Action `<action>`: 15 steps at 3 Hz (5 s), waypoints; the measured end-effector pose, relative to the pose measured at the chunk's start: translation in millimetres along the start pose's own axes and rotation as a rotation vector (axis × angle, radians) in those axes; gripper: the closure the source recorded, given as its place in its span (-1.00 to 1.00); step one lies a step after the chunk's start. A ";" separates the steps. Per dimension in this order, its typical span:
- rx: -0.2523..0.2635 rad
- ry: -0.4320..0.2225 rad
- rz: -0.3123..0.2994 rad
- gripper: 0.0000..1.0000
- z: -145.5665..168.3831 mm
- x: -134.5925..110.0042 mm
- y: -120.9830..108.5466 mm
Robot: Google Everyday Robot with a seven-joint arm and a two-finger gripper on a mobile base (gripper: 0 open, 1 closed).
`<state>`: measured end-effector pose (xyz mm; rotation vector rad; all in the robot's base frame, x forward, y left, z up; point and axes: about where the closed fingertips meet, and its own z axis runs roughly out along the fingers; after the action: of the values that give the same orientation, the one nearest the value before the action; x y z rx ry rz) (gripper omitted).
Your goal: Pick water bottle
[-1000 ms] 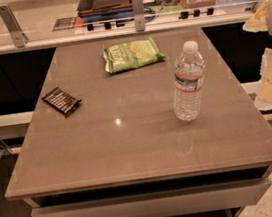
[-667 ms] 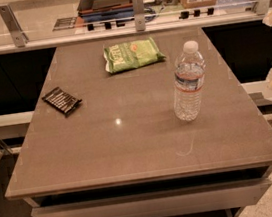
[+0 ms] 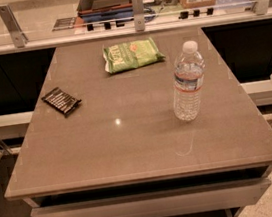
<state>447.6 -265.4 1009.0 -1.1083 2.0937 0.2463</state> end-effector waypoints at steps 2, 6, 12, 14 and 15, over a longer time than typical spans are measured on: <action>-0.049 -0.299 0.085 -1.00 3.7 -40.0 33.3; -0.150 -0.339 0.153 -1.00 67.5 31.0 70.0; -0.150 -0.537 -0.060 -1.00 144.8 17.1 35.7; -0.154 -0.527 0.007 -1.00 167.3 3.6 37.2; -0.176 -0.530 0.018 -1.00 177.6 -6.3 42.3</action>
Offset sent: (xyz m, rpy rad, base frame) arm -0.0246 0.0750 -0.0011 0.4451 -0.1046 0.0288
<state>509.7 -150.9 880.9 -0.9905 1.6300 0.6673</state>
